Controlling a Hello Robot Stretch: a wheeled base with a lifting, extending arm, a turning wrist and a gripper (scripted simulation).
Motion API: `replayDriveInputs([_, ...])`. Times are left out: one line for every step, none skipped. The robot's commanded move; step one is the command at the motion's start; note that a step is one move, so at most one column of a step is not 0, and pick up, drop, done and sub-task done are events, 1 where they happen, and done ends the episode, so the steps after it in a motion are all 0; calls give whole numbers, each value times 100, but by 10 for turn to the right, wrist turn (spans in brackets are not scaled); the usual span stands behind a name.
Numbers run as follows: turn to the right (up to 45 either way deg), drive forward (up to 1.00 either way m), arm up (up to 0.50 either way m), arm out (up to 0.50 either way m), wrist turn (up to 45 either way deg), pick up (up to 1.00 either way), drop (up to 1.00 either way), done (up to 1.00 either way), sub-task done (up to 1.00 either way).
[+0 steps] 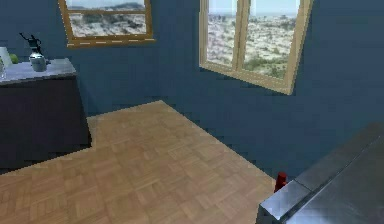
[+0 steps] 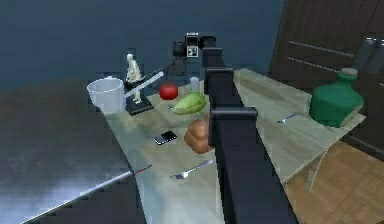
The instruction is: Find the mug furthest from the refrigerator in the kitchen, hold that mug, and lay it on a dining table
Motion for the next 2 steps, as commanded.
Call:
replayDriveInputs([0, 0, 0, 0, 450, 0, 0, 0, 0])
replayDriveInputs([0, 0, 0, 0, 390, 0, 0, 0, 0])
